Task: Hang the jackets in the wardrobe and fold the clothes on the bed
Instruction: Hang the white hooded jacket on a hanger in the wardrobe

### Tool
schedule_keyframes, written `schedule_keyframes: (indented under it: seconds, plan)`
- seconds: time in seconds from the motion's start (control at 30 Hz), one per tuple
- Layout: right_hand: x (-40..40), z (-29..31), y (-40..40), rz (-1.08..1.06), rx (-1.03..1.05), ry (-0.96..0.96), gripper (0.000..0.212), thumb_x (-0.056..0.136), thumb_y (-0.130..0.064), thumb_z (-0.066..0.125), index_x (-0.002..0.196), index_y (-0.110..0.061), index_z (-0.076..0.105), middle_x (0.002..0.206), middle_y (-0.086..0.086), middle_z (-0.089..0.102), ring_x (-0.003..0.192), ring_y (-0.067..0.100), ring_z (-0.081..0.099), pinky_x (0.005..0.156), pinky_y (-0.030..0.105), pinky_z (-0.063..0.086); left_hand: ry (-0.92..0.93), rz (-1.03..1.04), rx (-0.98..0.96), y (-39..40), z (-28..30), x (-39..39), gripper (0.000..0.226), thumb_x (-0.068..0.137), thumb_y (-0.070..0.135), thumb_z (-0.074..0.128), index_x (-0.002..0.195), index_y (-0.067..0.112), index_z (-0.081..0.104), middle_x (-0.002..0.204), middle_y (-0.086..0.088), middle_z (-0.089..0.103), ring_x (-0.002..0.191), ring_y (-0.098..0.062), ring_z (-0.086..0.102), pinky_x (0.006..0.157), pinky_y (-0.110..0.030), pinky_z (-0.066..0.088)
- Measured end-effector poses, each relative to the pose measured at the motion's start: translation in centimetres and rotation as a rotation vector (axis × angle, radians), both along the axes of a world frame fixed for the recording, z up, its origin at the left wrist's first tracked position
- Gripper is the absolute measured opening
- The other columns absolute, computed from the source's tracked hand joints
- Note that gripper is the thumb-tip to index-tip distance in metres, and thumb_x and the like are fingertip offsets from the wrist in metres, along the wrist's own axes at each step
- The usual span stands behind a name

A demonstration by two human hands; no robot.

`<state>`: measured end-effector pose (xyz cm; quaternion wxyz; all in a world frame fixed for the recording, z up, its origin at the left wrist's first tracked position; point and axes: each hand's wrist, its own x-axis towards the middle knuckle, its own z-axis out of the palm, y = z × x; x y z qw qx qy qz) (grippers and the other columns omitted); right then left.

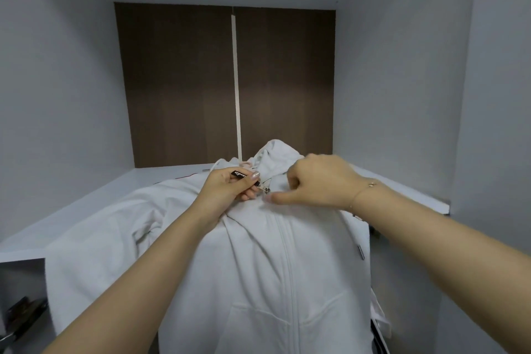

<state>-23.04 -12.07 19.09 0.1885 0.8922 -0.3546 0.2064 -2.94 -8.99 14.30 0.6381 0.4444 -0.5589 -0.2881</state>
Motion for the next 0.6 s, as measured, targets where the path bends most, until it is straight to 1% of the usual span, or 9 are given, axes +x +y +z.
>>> schedule_keyframes:
  seconds: [0.07,0.13,0.2,0.27,0.3,0.37,0.5,0.53,0.6]
  plan:
    - [2.2,-1.5,-0.6,-0.019,0.115,0.055,0.059,0.082,-0.072,0.048,0.056,-0.019,0.048,0.058,-0.007,0.052,0.059,0.009,0.048,0.05,0.026,0.025,0.015,0.003,-0.007,0.1,0.1,0.0,0.01,0.09,0.01,0.067,0.084,0.001,0.069,0.065,-0.006,0.068,0.055,-0.01,0.06,0.06,-0.016,0.052]
    - [3.1,-2.0,-1.1,0.013,0.247,0.02,0.046,0.089,-0.054,0.052,0.062,-0.017,0.046,0.066,-0.002,0.053,0.067,0.017,0.051,0.052,0.028,0.03,-0.002,0.029,-0.007,0.0,0.1,0.0,0.009,0.09,0.009,0.067,0.085,0.002,0.069,0.065,-0.005,0.067,0.055,-0.009,0.059,0.061,-0.015,0.052]
    - [2.8,-2.2,-1.1,0.084,0.29,-0.029,0.043,0.091,-0.041,0.052,0.06,-0.016,0.038,0.062,-0.001,0.045,0.062,0.017,0.042,0.051,0.029,0.027,-0.105,0.097,-0.013,-0.3,0.4,0.0,0.008,0.091,0.009,0.067,0.086,0.004,0.071,0.067,-0.004,0.068,0.055,-0.007,0.059,0.062,-0.015,0.052]
    - [1.8,-2.7,-0.1,0.189,0.268,-0.082,0.046,0.092,-0.035,0.052,0.056,-0.016,0.029,0.054,-0.001,0.034,0.053,0.014,0.031,0.049,0.032,0.022,-0.178,0.167,-0.046,-0.9,1.4,0.3,0.009,0.091,0.009,0.067,0.083,0.007,0.072,0.065,-0.002,0.067,0.053,-0.004,0.058,0.061,-0.015,0.051]
    - [1.3,-3.3,0.5,0.235,0.244,-0.099,0.048,0.091,-0.034,0.052,0.055,-0.016,0.027,0.052,-0.001,0.031,0.05,0.014,0.028,0.049,0.033,0.021,-0.185,0.194,-0.059,-1.2,2.1,0.5,0.012,0.091,0.009,0.066,0.08,0.008,0.071,0.062,0.0,0.066,0.052,-0.003,0.056,0.059,-0.015,0.05]
    - [0.0,-4.7,1.9,0.281,0.192,-0.067,0.048,0.09,-0.036,0.052,0.055,-0.014,0.027,0.051,0.004,0.032,0.049,0.017,0.028,0.049,0.034,0.022,-0.153,0.224,-0.057,-2.0,3.1,1.3,0.016,0.091,0.008,0.066,0.076,0.009,0.07,0.059,0.002,0.065,0.05,-0.003,0.055,0.059,-0.016,0.048]
    - [-1.4,-6.9,3.1,0.217,0.175,0.062,0.044,0.088,-0.045,0.047,0.059,-0.012,0.04,0.06,0.006,0.051,0.053,0.018,0.038,0.049,0.028,0.024,-0.101,0.205,-0.019,-2.7,1.8,2.3,0.014,0.092,0.008,0.065,0.079,0.008,0.07,0.062,0.001,0.067,0.055,-0.008,0.056,0.058,-0.016,0.049]
    - [-1.2,-6.6,3.2,0.188,0.172,0.045,0.045,0.086,-0.048,0.047,0.06,-0.012,0.044,0.062,0.006,0.055,0.056,0.019,0.043,0.049,0.027,0.025,-0.095,0.188,-0.026,-2.7,1.4,2.3,0.013,0.092,0.008,0.065,0.08,0.007,0.071,0.064,0.0,0.068,0.056,-0.008,0.057,0.058,-0.016,0.05]
    - [-0.4,-5.1,3.0,0.131,0.144,-0.088,0.052,0.083,-0.059,0.047,0.059,-0.012,0.047,0.061,0.004,0.056,0.06,0.019,0.049,0.051,0.027,0.03,-0.071,0.158,-0.066,-2.6,1.1,2.7,0.012,0.092,0.011,0.065,0.082,0.006,0.071,0.067,-0.001,0.07,0.058,-0.008,0.059,0.06,-0.016,0.05]
